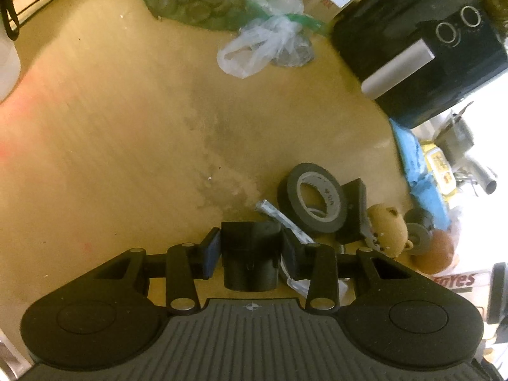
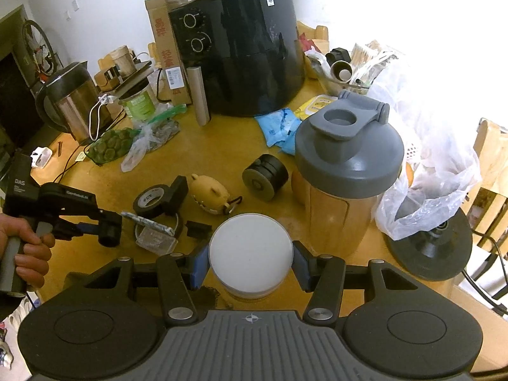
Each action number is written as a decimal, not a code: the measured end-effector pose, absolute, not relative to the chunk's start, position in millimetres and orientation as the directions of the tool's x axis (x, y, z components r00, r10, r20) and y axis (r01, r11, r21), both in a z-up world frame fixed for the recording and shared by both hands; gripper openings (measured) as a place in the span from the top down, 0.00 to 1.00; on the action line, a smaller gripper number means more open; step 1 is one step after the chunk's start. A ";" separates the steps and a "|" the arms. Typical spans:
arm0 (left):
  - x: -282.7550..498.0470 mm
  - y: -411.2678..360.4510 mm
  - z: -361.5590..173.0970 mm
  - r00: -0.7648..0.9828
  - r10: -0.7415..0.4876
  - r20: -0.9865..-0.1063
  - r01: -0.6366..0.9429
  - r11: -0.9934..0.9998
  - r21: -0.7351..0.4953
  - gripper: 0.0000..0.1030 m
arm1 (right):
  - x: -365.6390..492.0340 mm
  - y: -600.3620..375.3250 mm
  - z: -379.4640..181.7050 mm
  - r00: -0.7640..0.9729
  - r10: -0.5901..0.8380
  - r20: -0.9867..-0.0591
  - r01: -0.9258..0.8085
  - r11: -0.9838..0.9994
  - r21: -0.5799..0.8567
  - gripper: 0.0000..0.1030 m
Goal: Organize rigid objects
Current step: 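Grasp the black rectangular block with the left gripper while the right holds the jar, then lower the jar and block into the box and open both grippers, then grasp the small black plastic piece with the right gripper, then lift the black piece with the right gripper and carry it toward the box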
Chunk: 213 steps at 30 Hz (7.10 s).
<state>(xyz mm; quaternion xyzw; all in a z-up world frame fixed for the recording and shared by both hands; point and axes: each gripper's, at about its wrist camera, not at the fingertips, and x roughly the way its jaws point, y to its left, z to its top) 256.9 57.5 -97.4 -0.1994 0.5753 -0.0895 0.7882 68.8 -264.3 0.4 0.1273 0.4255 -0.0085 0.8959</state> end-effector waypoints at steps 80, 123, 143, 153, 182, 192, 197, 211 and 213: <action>78.4 15.5 35.9 0.544 -0.121 -0.830 0.058 0.993 -0.107 0.47 | 33.1 -238.0 11.5 0.590 0.234 -0.773 -0.144 0.972 0.184 0.00; 124.5 37.4 23.7 0.502 -0.266 -0.823 0.287 0.949 -0.131 0.47 | 128.1 -192.8 4.6 0.602 0.166 -0.781 -0.097 0.986 0.135 0.00; 88.2 60.5 0.1 0.470 -0.199 -0.860 0.125 0.979 -0.158 0.47 | 166.1 -177.9 -61.5 0.493 0.196 -0.848 -0.274 0.960 0.062 0.36; 80.9 66.8 -7.3 0.461 -0.178 -0.869 0.073 0.984 -0.163 0.47 | 186.9 -156.1 -84.5 0.475 0.147 -0.868 -0.400 0.914 -0.065 0.43; 82.4 61.3 -12.1 0.453 -0.175 -0.874 0.090 0.985 -0.150 0.47 | 175.4 -157.8 -74.0 0.529 0.147 -0.836 -0.439 0.890 -0.121 0.77; 89.9 48.1 -4.8 0.476 -0.186 -0.859 0.150 0.980 -0.129 0.47 | 153.1 -179.1 -45.6 0.569 0.180 -0.803 -0.311 0.950 -0.007 0.77; 95.5 42.4 -2.1 0.484 -0.184 -0.855 0.172 0.979 -0.114 0.47 | 143.6 -190.2 -37.0 0.574 0.198 -0.795 -0.240 0.968 0.068 0.77; 111.7 26.4 4.4 0.502 -0.174 -0.847 0.228 0.971 -0.064 0.47 | 113.6 -215.0 -21.3 0.590 0.213 -0.779 -0.128 0.977 0.171 0.77; 114.3 24.4 3.3 0.501 -0.172 -0.848 0.236 0.970 -0.058 0.47 | 108.5 -218.4 -18.8 0.593 0.217 -0.776 -0.118 0.976 0.183 0.77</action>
